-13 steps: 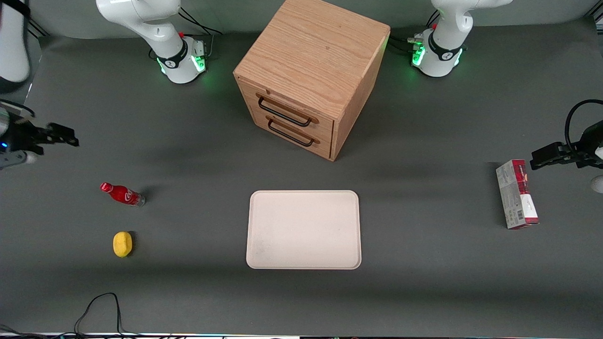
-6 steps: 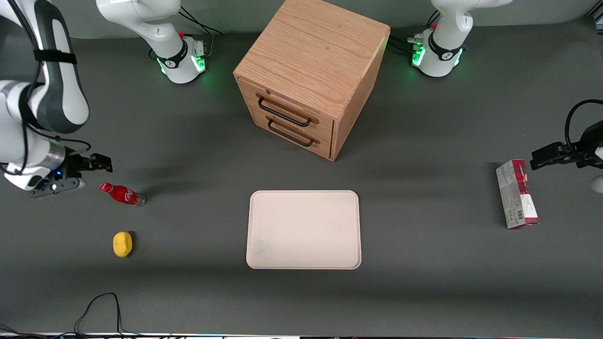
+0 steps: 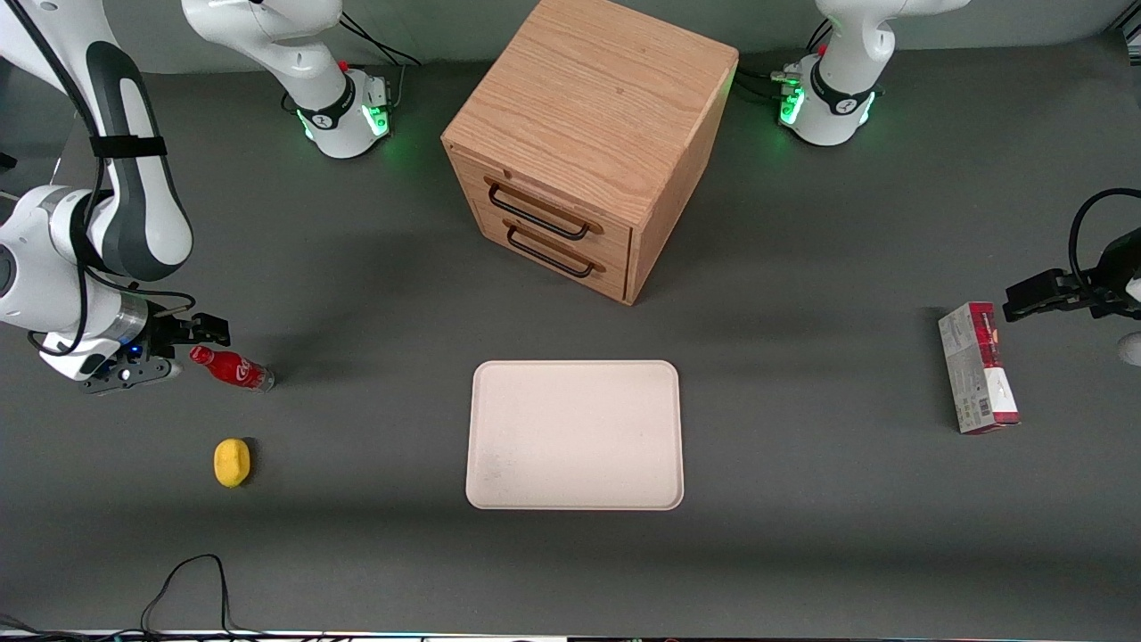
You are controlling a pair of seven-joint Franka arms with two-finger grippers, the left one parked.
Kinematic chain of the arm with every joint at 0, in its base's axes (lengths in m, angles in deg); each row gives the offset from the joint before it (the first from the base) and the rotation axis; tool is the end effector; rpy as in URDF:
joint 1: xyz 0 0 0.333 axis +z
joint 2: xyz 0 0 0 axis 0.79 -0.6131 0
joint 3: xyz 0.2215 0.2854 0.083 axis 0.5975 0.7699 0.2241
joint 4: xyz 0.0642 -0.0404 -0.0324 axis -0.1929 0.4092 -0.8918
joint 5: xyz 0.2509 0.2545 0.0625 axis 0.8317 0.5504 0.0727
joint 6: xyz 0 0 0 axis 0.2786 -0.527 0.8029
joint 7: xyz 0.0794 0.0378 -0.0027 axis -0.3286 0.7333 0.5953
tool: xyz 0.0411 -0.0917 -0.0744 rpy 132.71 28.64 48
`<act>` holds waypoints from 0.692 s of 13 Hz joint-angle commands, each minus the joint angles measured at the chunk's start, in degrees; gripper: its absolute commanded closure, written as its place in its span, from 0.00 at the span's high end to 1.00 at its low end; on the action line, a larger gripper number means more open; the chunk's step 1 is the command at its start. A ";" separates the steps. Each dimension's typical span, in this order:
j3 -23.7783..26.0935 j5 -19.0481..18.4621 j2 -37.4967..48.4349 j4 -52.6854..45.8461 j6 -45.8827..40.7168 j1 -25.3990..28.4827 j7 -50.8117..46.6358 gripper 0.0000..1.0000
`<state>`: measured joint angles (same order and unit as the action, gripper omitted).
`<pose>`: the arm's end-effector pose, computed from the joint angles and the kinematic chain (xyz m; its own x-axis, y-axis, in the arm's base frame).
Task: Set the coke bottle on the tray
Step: 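Lower the open right gripper over the red Coca-Cola bottle's cap end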
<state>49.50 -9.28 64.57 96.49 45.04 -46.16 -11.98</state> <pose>0.5553 -0.0971 0.3900 0.9762 0.2006 -0.0829 0.2033 -0.9788 0.0256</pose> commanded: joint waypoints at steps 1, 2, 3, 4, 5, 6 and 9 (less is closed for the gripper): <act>-0.16 1.43 -0.53 -0.65 0.63 0.39 0.43 1.00; -0.16 1.43 -0.70 -0.65 0.98 0.39 0.43 1.00; -0.16 1.43 -0.88 -0.65 1.16 0.39 0.43 1.00; -0.16 1.43 -0.97 -0.82 1.25 0.39 0.43 0.99; -0.16 1.43 -1.23 -0.82 1.77 0.39 0.43 0.99; -0.16 1.43 -1.41 -0.82 2.13 0.39 0.43 0.99; 0.01 1.43 -1.94 -0.91 2.57 0.39 0.43 0.90</act>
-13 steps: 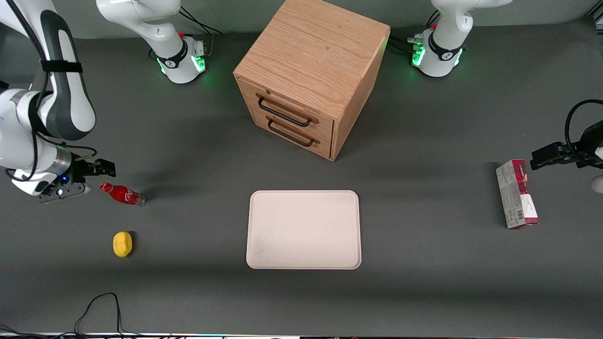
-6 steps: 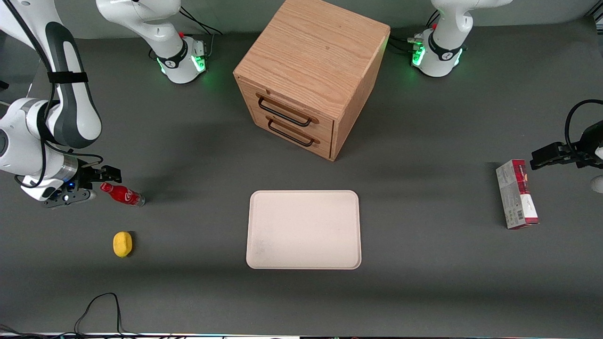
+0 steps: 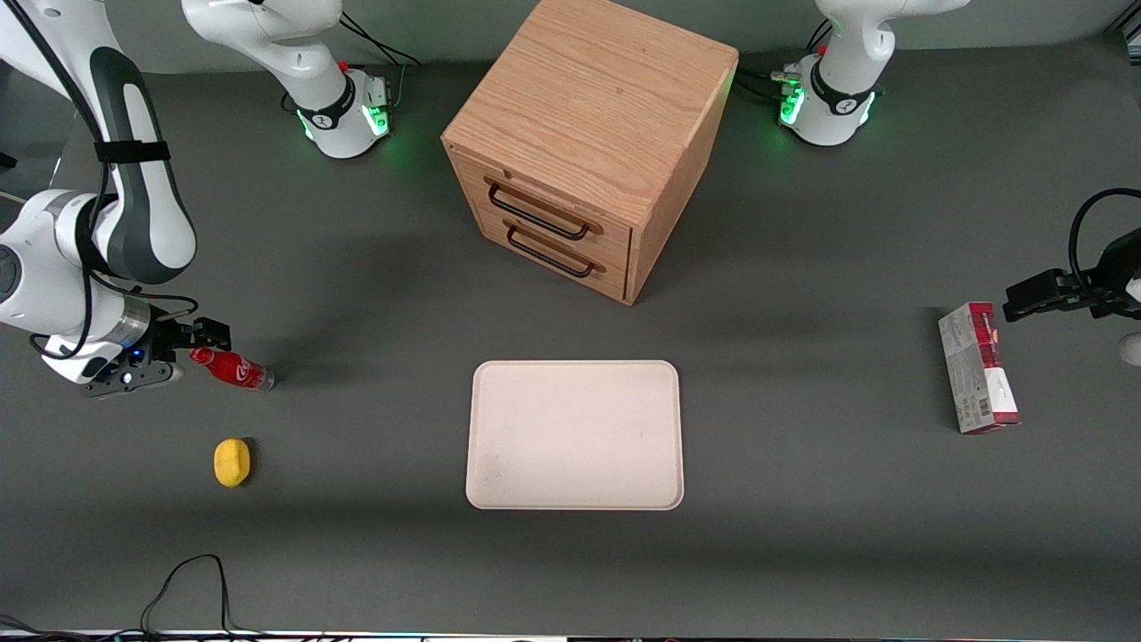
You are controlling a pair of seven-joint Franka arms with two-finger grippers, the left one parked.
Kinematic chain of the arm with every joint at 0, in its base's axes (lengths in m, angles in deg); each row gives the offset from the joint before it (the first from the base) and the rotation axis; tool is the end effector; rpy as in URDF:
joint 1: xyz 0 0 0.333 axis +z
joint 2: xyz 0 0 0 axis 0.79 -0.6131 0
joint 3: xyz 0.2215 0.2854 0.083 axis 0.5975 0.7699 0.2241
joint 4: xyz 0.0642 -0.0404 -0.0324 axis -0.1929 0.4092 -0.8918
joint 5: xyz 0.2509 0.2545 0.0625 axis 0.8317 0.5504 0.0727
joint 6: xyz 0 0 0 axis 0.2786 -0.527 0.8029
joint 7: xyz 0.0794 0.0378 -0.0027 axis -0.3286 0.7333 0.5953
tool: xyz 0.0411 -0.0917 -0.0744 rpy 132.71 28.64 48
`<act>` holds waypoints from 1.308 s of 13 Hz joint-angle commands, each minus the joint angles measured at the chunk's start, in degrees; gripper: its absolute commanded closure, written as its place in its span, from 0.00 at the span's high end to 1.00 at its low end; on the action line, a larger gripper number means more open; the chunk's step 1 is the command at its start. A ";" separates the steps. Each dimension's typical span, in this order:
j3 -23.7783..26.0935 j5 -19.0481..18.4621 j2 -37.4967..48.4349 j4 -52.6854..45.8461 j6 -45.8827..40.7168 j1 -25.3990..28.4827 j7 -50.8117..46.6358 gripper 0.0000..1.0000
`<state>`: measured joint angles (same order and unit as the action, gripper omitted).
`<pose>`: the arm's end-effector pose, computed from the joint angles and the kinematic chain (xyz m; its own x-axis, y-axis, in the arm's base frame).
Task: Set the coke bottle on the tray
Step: 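Close the right gripper around the bottle's cap end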
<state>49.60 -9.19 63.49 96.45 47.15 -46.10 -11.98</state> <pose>0.5616 -0.0961 0.3830 0.9767 0.2039 -0.0665 0.2066 -0.9778 0.0365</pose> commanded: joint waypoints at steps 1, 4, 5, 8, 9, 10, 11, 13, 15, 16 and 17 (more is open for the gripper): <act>-0.08 1.34 -0.93 -0.88 0.38 0.33 0.43 0.61; -0.08 1.42 -0.85 -0.88 0.29 0.33 0.35 0.00; -0.08 1.42 -0.85 -0.88 0.29 0.33 0.35 0.00; -0.08 1.42 -0.59 -0.88 -0.15 0.33 0.35 0.00; -0.08 1.42 -0.24 -1.05 -0.58 0.33 0.17 0.00; 0.01 1.42 0.64 -1.84 -2.15 0.42 -0.18 0.00; 0.10 1.42 1.43 -3.76 -6.43 0.42 -0.27 0.00; 0.62 1.42 2.75 -12.34 -19.94 0.42 -0.27 0.00; 0.89 1.34 2.50 -24.28 -33.83 0.42 -0.36 0.00; 0.89 1.34 1.97 -30.00 -39.99 0.33 -0.36 0.00; 0.80 1.25 1.97 -33.97 -44.58 0.33 -0.36 0.00</act>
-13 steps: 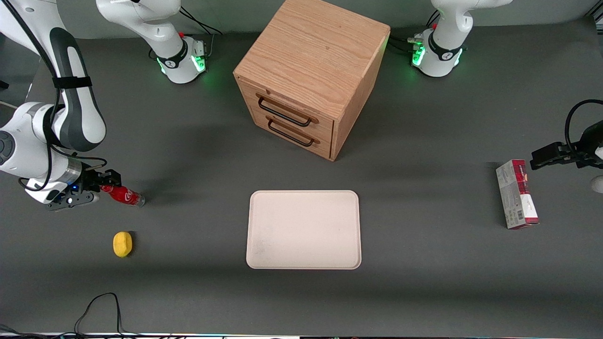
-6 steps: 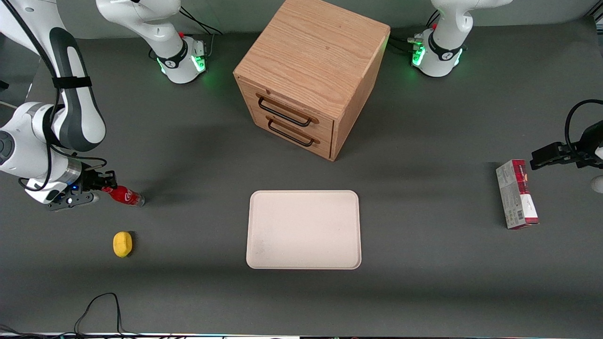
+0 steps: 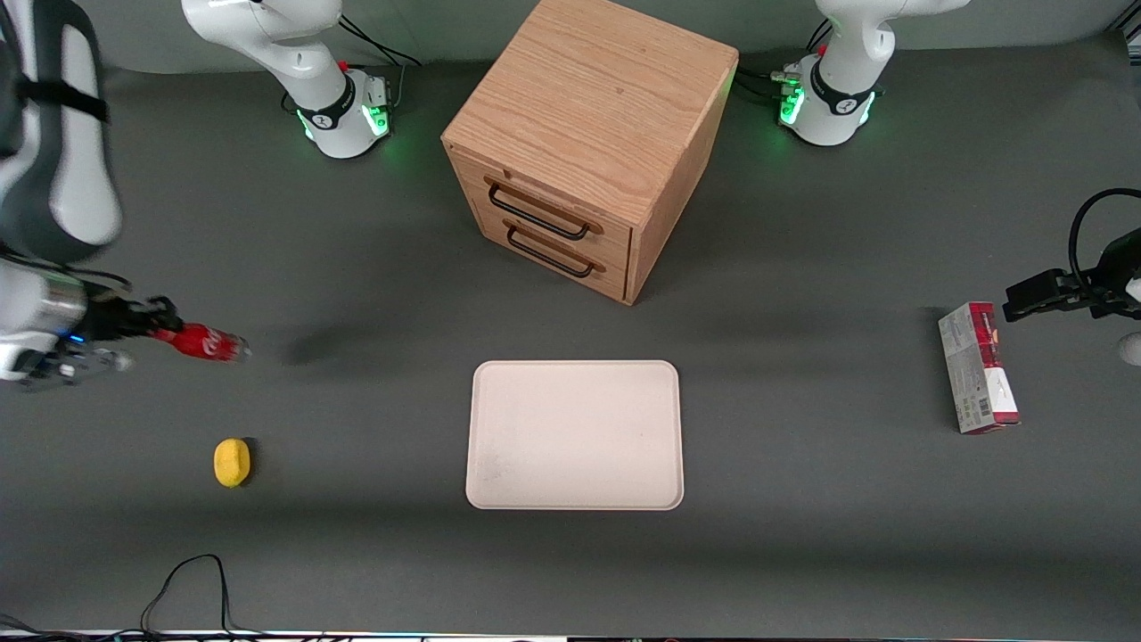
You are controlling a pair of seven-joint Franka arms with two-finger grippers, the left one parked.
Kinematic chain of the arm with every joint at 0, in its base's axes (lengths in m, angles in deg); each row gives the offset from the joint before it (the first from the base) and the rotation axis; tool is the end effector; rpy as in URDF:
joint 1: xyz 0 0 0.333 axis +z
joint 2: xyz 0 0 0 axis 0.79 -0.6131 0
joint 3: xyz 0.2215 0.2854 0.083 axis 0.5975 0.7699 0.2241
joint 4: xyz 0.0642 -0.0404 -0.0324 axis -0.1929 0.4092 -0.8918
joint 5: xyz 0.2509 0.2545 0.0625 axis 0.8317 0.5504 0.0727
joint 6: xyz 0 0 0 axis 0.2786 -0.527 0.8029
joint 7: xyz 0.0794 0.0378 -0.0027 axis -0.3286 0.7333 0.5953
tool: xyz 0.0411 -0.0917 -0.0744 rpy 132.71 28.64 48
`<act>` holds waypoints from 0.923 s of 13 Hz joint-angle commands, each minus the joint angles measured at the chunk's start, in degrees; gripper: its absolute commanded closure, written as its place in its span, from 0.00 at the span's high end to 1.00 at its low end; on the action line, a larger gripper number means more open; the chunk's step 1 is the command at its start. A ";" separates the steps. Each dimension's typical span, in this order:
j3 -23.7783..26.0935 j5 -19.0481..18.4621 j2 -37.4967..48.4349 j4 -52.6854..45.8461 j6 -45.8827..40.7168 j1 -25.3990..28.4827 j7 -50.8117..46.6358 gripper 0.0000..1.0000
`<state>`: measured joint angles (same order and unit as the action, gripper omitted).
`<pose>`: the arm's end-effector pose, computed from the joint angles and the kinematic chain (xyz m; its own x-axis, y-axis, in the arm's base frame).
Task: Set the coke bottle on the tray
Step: 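Lift the bottle and carry it toward the white tray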
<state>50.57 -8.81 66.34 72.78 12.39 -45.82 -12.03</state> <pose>0.5674 -0.0775 0.5403 0.9557 0.2236 -0.1914 0.2195 -0.9747 -0.0425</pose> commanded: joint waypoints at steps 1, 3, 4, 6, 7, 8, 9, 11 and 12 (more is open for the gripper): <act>-0.17 0.69 -0.89 -13.38 -13.00 0.05 -0.31 0.00; -0.08 0.33 -1.15 -18.31 -18.37 0.05 -0.40 0.00; -0.08 0.33 -1.41 -19.81 -19.70 0.05 -1.09 0.00; 0.27 0.60 -1.59 -20.53 -20.67 0.31 -3.46 0.00; 1.14 0.25 -1.68 -20.71 -20.68 1.62 -5.30 0.00; 1.24 0.51 -2.72 -20.88 -20.68 2.33 -7.41 0.00; 1.32 0.68 -3.43 -20.97 -20.59 3.91 -9.69 0.00; 1.50 1.30 -8.33 -25.95 -20.59 8.30 -17.49 0.00; 2.11 2.69 -11.75 -29.72 -20.59 10.32 -22.84 0.00</act>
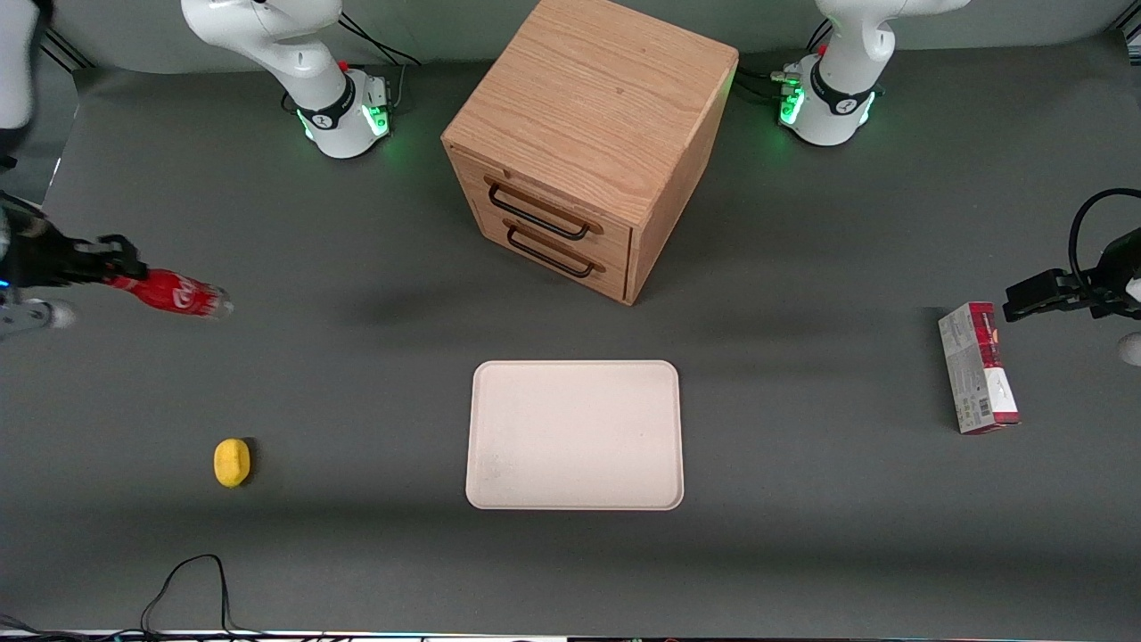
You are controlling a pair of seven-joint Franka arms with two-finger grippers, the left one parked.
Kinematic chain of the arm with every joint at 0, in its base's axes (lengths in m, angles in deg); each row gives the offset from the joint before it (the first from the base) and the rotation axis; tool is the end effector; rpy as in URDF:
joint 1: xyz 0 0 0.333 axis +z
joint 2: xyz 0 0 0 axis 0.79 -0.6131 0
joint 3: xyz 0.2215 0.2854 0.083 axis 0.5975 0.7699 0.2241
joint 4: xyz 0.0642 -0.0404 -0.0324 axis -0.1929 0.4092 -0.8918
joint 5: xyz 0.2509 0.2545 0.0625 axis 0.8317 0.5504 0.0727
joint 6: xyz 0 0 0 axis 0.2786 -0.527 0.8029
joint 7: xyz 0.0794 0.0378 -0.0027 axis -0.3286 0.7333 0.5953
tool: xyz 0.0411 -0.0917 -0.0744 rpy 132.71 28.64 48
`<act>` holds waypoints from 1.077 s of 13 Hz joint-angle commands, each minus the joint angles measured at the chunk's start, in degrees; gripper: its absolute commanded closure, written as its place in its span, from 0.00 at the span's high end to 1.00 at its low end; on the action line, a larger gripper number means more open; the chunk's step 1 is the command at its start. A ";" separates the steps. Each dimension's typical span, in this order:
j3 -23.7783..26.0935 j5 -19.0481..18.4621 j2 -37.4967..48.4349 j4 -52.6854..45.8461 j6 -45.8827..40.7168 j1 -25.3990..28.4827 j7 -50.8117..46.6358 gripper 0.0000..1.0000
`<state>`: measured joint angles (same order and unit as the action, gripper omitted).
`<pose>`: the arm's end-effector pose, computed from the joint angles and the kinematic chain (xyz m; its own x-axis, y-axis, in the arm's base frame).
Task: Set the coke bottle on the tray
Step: 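Lift the bottle and carry it toward the white tray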
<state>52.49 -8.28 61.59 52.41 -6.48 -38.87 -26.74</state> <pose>0.5801 0.0227 0.6213 0.9598 0.1261 -0.2508 0.1312 -0.9913 0.0036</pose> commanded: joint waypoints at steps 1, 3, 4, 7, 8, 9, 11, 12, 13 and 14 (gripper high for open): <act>1.67 3.75 -11.21 -14.01 -1.63 4.16 -14.54 0.00; 7.37 4.38 -17.64 -21.23 -0.14 4.35 -25.89 0.00; 9.84 4.38 -19.84 -22.57 2.22 4.35 -30.73 0.00; 16.08 4.21 -25.47 -22.93 15.12 4.52 -43.48 0.01; 16.36 4.12 -27.23 -23.02 18.81 5.30 -46.13 0.01; 16.19 3.95 -28.55 -23.02 22.42 6.18 -47.81 0.01; 16.01 3.51 -31.63 -23.37 27.44 7.33 -49.49 0.01; 15.93 2.81 -32.51 -23.98 28.25 7.68 -49.58 0.01; 15.92 2.28 -33.92 -24.68 30.00 7.77 -50.28 0.01; 15.92 1.58 -35.50 -24.95 32.54 8.12 -52.29 0.01</act>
<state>68.76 -5.52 29.43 31.96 23.94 -31.58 -75.42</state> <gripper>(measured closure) 0.687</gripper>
